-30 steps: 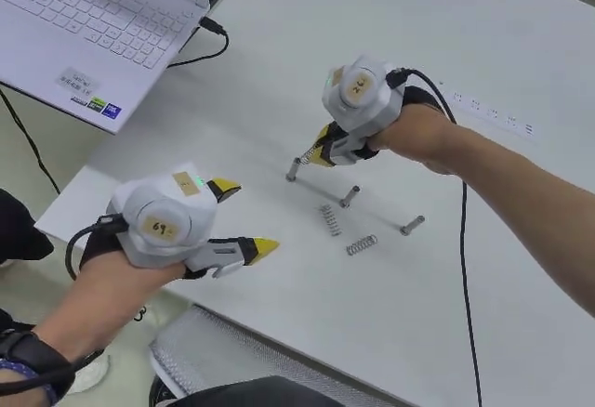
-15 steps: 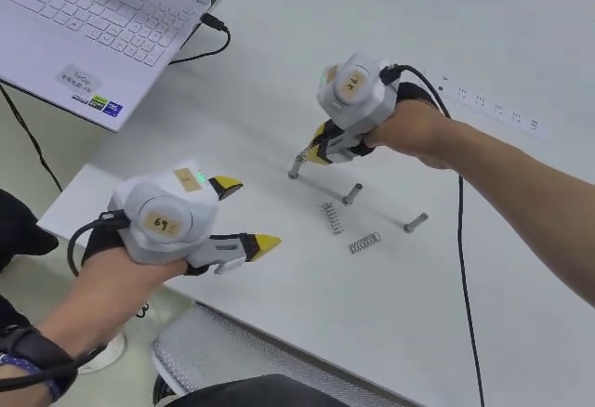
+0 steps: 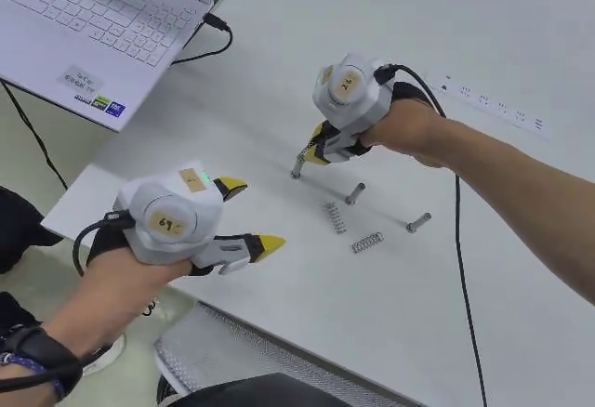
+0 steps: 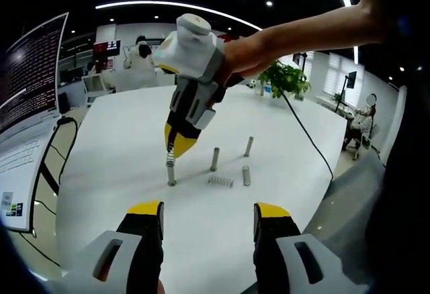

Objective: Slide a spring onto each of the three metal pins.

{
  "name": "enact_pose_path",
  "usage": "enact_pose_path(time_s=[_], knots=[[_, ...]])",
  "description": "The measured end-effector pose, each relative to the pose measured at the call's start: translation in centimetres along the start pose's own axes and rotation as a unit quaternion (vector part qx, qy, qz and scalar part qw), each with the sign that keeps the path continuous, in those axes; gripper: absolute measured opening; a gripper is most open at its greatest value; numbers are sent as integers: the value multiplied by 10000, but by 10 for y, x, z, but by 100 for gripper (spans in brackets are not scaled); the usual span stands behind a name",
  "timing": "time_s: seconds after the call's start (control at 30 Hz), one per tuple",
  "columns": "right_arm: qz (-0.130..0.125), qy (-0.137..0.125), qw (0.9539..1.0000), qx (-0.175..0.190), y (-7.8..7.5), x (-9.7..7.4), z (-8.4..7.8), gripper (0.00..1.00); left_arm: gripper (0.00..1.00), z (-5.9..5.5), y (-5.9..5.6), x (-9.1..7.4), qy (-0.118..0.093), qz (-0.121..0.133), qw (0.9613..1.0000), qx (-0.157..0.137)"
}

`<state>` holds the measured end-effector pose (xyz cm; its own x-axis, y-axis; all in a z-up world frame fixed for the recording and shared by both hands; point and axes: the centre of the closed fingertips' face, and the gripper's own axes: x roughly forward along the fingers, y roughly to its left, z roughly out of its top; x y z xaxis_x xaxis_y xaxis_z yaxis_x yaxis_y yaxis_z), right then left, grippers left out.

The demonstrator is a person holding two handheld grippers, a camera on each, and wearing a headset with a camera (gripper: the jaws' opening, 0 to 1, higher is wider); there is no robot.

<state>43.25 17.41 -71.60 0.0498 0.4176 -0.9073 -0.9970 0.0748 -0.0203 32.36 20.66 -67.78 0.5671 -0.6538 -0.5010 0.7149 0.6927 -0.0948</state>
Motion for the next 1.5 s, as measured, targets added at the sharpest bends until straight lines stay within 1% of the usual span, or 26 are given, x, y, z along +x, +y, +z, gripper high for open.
enact_pose_path(time_s=[0.4, 0.73, 1.17, 1.33, 1.5], knots=[[24, 36, 10000, 7, -1, 11, 2, 9, 49, 1, -1, 0, -6, -22, 10000, -14], [61, 128, 9999, 33, -2, 23, -2, 9, 49, 0, 0, 0, -3, -20, 10000, -44], [165, 229, 9996, -6, 2, 39, -8, 9, 49, -3, 4, -4, 12, 28, 10000, -86], [209, 257, 9994, -6, 4, 44, -10, 9, 49, -6, 5, -5, 37, 40, 9999, -98], [236, 266, 9994, 6, 5, 47, -12, 9, 49, -6, 5, -5, 47, 34, 9999, -97]])
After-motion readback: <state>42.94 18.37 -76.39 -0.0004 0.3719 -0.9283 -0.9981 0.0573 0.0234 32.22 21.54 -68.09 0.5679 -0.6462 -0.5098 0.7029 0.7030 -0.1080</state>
